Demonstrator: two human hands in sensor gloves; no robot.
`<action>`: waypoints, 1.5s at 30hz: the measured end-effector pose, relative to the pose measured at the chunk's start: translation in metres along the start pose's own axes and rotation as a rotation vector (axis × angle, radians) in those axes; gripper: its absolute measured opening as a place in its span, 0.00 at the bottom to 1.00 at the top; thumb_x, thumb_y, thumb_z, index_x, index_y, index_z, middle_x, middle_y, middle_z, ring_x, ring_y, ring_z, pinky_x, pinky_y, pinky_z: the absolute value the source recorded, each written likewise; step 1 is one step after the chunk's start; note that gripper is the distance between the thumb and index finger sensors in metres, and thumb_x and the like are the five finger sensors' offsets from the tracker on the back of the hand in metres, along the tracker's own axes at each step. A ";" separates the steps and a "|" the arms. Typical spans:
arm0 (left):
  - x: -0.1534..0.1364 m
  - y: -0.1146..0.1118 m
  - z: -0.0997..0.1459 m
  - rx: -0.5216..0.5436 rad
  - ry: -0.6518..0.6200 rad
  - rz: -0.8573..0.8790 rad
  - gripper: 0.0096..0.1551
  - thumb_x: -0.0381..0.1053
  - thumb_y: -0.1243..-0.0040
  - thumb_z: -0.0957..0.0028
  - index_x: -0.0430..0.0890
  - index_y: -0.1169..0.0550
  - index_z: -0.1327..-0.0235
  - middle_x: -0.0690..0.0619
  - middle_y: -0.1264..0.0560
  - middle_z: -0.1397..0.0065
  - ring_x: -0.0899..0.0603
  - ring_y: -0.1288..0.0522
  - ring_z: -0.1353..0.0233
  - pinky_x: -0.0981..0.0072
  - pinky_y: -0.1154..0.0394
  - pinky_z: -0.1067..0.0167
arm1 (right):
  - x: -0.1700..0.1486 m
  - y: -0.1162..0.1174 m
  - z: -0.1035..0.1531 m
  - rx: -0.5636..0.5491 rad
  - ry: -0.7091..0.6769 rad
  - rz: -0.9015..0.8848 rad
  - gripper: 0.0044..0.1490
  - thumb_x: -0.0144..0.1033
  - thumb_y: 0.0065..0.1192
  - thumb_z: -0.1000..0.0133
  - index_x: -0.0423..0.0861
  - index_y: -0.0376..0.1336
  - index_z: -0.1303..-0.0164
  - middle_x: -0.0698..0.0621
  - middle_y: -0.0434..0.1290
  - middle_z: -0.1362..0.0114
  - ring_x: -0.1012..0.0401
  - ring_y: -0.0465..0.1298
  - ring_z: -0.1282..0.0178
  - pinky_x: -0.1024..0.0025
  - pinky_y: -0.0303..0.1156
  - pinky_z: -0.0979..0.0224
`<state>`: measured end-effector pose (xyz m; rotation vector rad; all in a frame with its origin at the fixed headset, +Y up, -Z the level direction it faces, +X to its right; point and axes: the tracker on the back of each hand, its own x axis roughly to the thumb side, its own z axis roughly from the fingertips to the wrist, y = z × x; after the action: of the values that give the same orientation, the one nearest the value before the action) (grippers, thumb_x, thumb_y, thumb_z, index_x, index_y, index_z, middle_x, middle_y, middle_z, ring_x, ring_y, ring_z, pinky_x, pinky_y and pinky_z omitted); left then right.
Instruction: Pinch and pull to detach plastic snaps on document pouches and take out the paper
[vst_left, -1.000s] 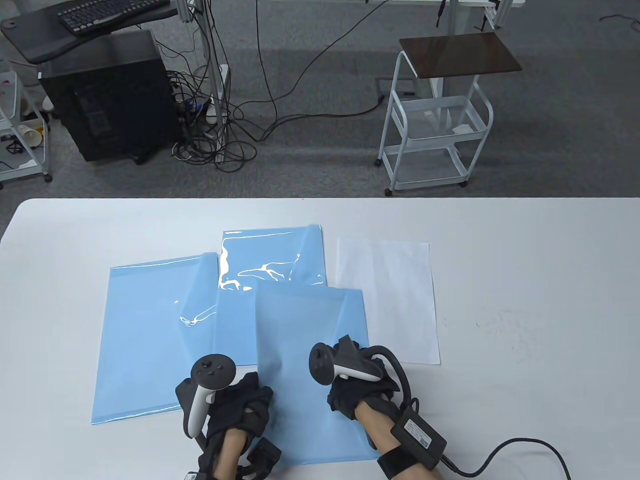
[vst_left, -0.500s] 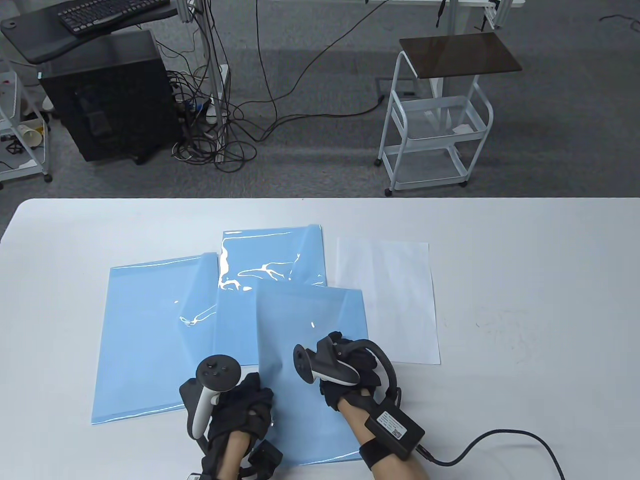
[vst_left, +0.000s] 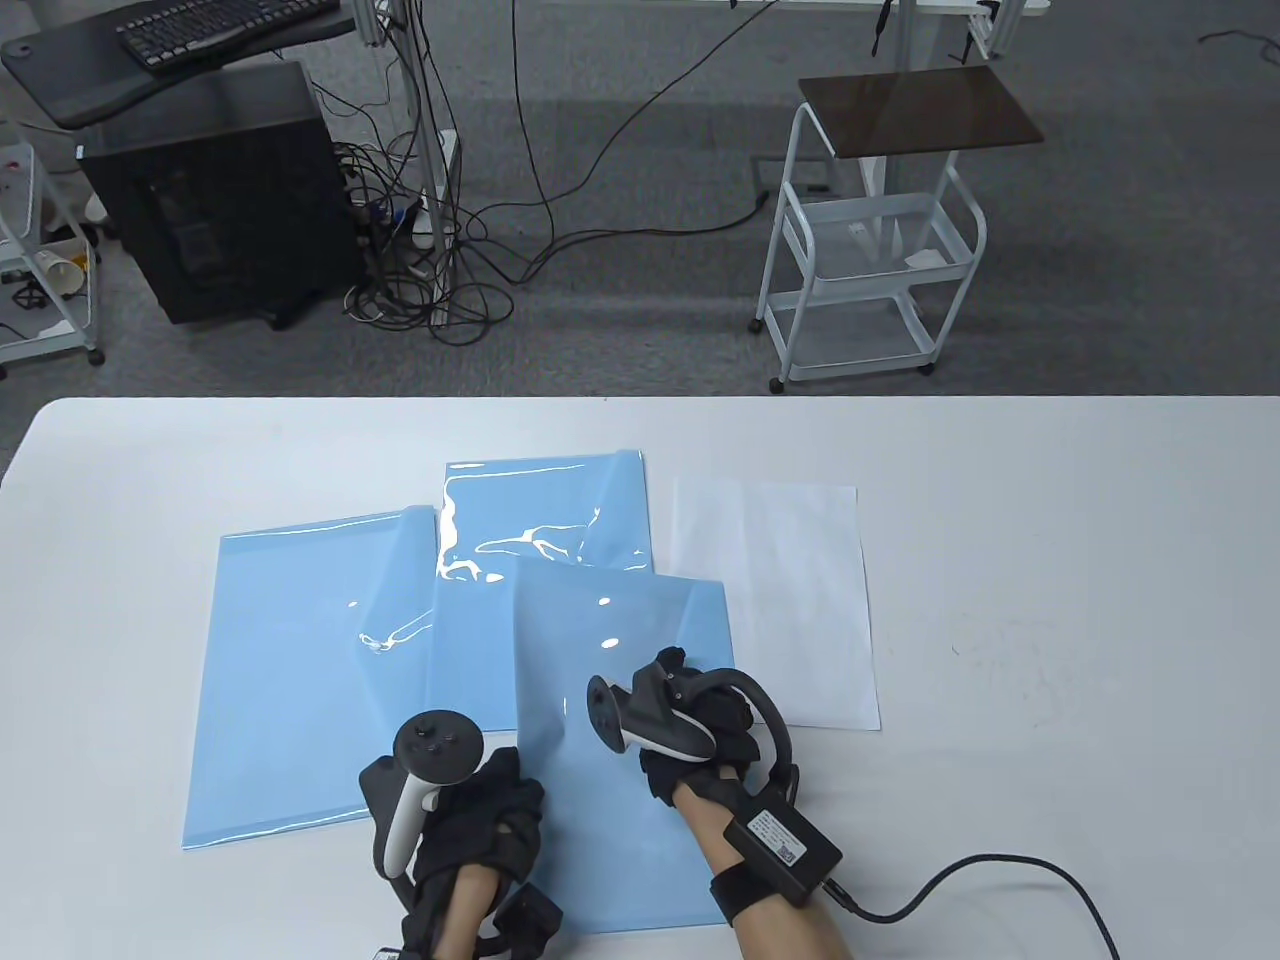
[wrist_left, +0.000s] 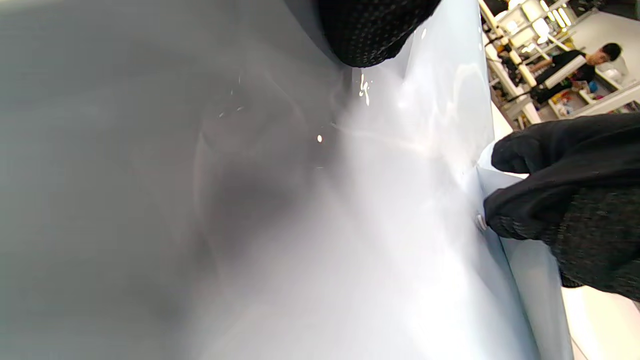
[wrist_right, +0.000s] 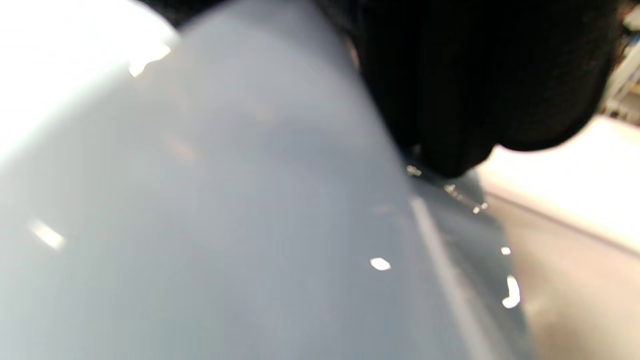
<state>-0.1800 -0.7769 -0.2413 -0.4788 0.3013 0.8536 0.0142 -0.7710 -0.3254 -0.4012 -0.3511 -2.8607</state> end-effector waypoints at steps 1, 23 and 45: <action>0.000 0.000 0.000 0.000 -0.001 0.000 0.27 0.43 0.43 0.41 0.40 0.31 0.29 0.48 0.18 0.36 0.46 0.11 0.47 0.59 0.14 0.51 | -0.005 -0.003 0.002 0.008 0.000 -0.048 0.46 0.32 0.71 0.42 0.30 0.52 0.19 0.33 0.76 0.31 0.40 0.84 0.44 0.43 0.84 0.48; -0.001 0.001 0.000 -0.006 0.004 0.026 0.27 0.44 0.43 0.40 0.40 0.31 0.29 0.47 0.18 0.36 0.45 0.11 0.47 0.59 0.14 0.51 | -0.007 0.000 0.080 -0.173 -0.371 0.406 0.32 0.20 0.76 0.52 0.54 0.71 0.37 0.50 0.78 0.25 0.49 0.76 0.24 0.51 0.75 0.25; -0.008 0.001 0.001 -0.045 -0.018 0.162 0.26 0.42 0.45 0.40 0.41 0.32 0.29 0.46 0.19 0.35 0.42 0.13 0.45 0.55 0.16 0.50 | -0.098 0.028 0.074 -0.054 0.047 -0.581 0.33 0.24 0.69 0.44 0.37 0.63 0.26 0.34 0.75 0.29 0.45 0.82 0.46 0.53 0.84 0.50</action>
<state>-0.1857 -0.7807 -0.2376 -0.4934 0.3076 1.0236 0.1305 -0.7593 -0.2796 -0.2723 -0.4437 -3.4440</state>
